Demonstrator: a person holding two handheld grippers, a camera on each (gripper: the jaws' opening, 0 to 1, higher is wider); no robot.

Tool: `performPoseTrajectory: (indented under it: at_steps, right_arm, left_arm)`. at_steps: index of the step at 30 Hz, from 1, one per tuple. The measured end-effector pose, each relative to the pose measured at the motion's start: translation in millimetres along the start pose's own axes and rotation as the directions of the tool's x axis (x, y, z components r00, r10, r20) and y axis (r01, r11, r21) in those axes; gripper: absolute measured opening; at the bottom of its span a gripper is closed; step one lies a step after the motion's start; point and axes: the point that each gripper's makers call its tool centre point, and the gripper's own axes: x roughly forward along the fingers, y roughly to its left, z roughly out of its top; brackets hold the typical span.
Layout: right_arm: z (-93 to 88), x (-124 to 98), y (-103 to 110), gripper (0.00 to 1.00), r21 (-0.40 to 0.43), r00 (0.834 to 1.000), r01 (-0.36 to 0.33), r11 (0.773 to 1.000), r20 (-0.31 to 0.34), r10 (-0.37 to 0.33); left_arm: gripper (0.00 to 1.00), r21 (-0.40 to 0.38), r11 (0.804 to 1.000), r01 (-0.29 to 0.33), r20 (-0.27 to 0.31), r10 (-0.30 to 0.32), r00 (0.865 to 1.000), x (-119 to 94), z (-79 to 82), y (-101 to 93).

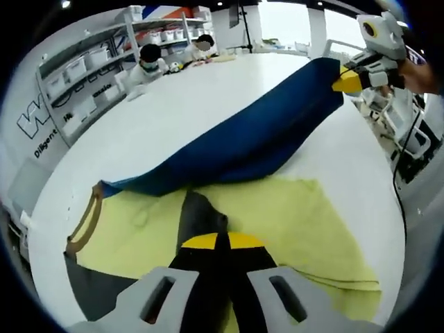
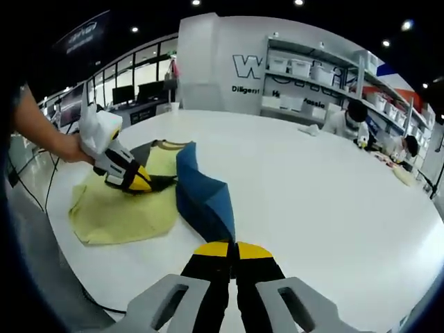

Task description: Fold the garment on the visible template until the final outline fits inside the template.

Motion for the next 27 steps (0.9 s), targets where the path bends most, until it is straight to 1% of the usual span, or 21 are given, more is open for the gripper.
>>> performPoseTrajectory:
  at_steps: [3,5,8,12,17,21,27]
  right_arm:
    - [1.6,-0.2,0.5,0.0,-0.004,1.0,0.0,1.0,0.001,0.0]
    - [2.8,-0.2,0.3,0.0,-0.007,1.0,0.0,1.0,0.002,0.0]
    - [4.9,0.5,-1.0,0.0,-0.01,1.0,0.0,1.0,0.005,0.0]
    - [8.6,0.4,-1.5,0.0,-0.019,1.0,-0.001,1.0,0.008,0.001]
    - [12.3,1.0,0.5,0.0,-0.022,1.0,-0.006,1.0,0.012,0.006]
    - [14.4,2.1,2.3,0.0,-0.029,1.0,-0.012,0.999,0.014,0.013]
    - [18.0,2.4,2.5,0.0,-0.035,1.0,-0.017,0.999,0.021,0.018]
  left_arm:
    - [0.03,0.005,1.0,-0.015,0.021,0.015,1.0,-8.6,5.5,8.6]
    - [0.03,0.005,1.0,-0.023,0.024,0.023,0.999,-13.8,6.9,14.0]
    - [0.03,-0.008,0.999,-0.042,0.04,0.042,0.998,-23.3,10.2,26.3]
    - [0.03,-0.021,0.998,-0.064,0.058,0.065,0.996,-36.5,15.9,37.7]
    - [0.03,-0.027,0.996,-0.08,0.066,0.081,0.995,-46.2,18.7,44.2]
    - [0.03,-0.025,0.995,-0.095,0.085,0.096,0.992,-58.7,25.5,50.1]
    - [0.03,-0.034,0.991,-0.132,0.112,0.135,0.984,-78.4,31.8,68.6]
